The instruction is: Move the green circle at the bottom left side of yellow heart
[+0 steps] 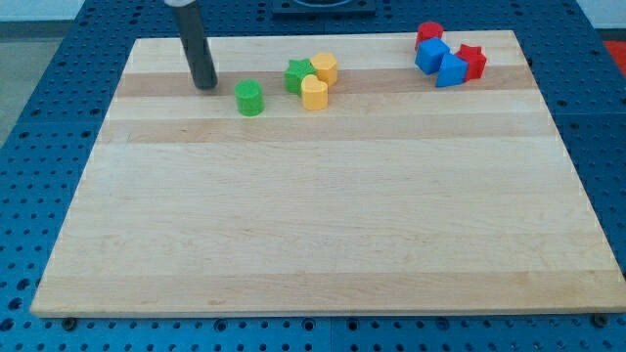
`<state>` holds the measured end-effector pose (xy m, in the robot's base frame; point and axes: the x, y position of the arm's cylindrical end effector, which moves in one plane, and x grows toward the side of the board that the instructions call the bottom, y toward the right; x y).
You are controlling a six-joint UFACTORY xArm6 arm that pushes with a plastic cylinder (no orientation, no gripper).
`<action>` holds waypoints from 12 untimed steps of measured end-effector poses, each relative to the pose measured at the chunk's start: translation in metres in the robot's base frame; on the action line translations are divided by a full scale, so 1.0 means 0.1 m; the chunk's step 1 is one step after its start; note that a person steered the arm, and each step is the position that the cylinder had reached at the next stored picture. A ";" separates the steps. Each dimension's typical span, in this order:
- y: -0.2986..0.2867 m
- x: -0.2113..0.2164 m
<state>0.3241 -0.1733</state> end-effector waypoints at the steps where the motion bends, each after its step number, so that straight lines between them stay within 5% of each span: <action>1: 0.02 0.66; 3: 0.05 0.03; 12: 1.10 0.01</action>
<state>0.3247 -0.0636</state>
